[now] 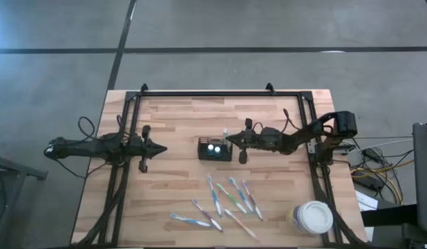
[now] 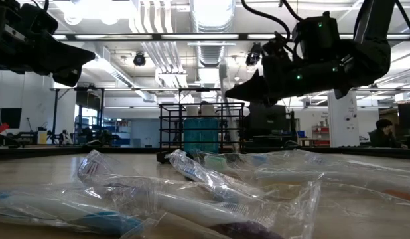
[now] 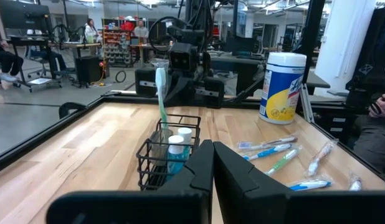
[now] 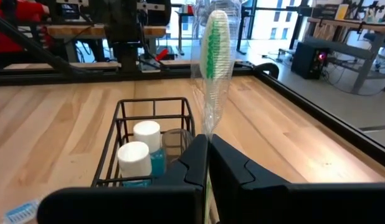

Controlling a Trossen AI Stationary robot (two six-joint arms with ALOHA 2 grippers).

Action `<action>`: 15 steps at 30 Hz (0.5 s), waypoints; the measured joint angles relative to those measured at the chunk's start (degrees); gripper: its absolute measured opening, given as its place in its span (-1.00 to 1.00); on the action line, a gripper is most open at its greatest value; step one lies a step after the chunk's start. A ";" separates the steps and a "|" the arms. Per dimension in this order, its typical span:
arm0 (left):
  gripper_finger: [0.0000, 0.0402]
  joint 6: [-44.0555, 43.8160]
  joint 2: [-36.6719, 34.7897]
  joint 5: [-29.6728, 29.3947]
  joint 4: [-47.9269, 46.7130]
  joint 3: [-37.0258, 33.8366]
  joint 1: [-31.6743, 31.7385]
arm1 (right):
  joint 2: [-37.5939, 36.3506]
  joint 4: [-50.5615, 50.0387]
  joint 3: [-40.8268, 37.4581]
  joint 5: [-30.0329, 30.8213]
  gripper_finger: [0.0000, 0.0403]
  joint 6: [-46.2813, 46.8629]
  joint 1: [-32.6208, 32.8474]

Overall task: Pick & Place toothbrushing station
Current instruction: Put the right green toothbrush into the black wire organizer

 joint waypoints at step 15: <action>-0.94 0.00 0.00 -0.01 0.00 0.00 0.01 | 0.05 -2.43 0.79 -0.07 -0.82 3.13 0.00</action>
